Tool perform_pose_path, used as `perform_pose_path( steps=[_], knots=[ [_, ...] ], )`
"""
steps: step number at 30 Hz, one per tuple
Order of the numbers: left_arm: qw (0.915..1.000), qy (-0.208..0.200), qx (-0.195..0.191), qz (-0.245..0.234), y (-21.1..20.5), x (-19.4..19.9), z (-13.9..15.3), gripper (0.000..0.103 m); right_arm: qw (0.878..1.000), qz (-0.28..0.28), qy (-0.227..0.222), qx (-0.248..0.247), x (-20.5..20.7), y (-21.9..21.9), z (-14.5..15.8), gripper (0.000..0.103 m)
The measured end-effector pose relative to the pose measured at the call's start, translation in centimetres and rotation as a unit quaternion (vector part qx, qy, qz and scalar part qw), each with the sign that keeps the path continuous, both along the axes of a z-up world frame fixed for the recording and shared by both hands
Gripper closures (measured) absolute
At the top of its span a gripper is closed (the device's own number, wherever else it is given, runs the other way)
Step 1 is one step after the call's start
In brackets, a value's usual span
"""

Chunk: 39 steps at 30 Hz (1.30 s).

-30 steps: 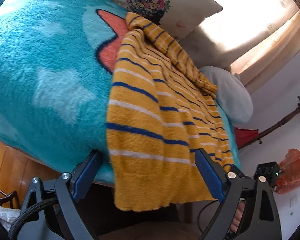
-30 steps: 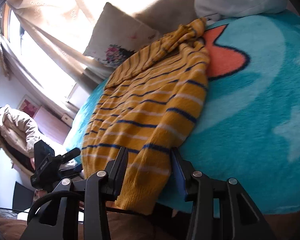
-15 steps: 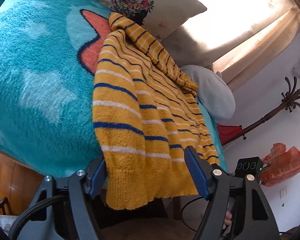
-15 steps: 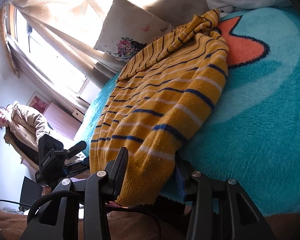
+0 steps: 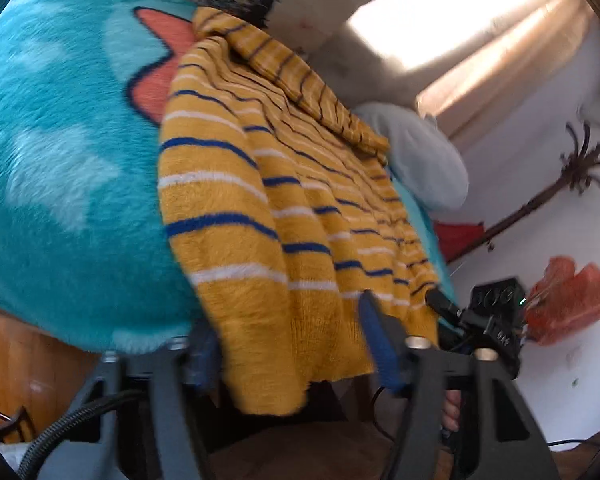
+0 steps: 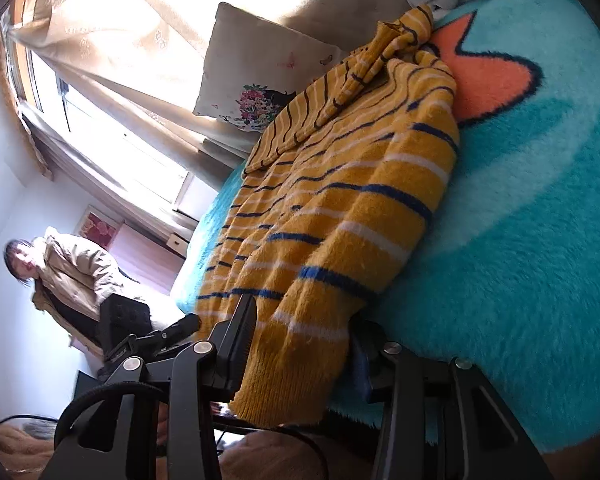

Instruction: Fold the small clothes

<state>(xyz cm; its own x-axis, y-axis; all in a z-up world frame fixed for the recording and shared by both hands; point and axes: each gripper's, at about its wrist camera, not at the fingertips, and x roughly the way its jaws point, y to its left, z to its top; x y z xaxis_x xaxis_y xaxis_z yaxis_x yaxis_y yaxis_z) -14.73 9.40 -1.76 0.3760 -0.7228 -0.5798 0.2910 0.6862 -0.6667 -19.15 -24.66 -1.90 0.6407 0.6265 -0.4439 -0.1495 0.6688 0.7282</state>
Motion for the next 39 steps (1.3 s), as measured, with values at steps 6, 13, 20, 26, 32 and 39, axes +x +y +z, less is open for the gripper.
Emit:
perform_pose_path(
  steps=[6,13,20,26,32,39],
  knots=[
    [0.9990,0.039,-0.012,0.019,1.5,0.8,0.3,0.089,0.996,-0.012,0.011,-0.086,0.5,1.4,1.1,0.089],
    [0.9992,-0.039,-0.005,0.011,1.5,-1.0,5.6,0.091,0.998,-0.001,-0.029,-0.063,-1.1,1.0,4.2,0.091],
    [0.9979,-0.056,-0.013,0.029,3.1,-3.0,7.5,0.091,0.997,0.028,-0.058,-0.040,-3.0,1.4,6.4,0.092],
    [0.9956,-0.085,0.007,0.038,3.8,-4.5,8.6,0.091,0.996,0.055,-0.061,-0.028,-5.0,1.3,6.5,0.092],
    [0.9931,-0.107,0.015,0.046,3.6,-3.3,9.5,0.093,0.997,0.050,-0.062,-0.015,-3.7,0.6,6.7,0.092],
    [0.9893,-0.130,0.009,0.065,2.2,3.0,11.7,0.093,0.994,0.041,-0.096,-0.022,1.3,0.9,9.8,0.092]
  ],
)
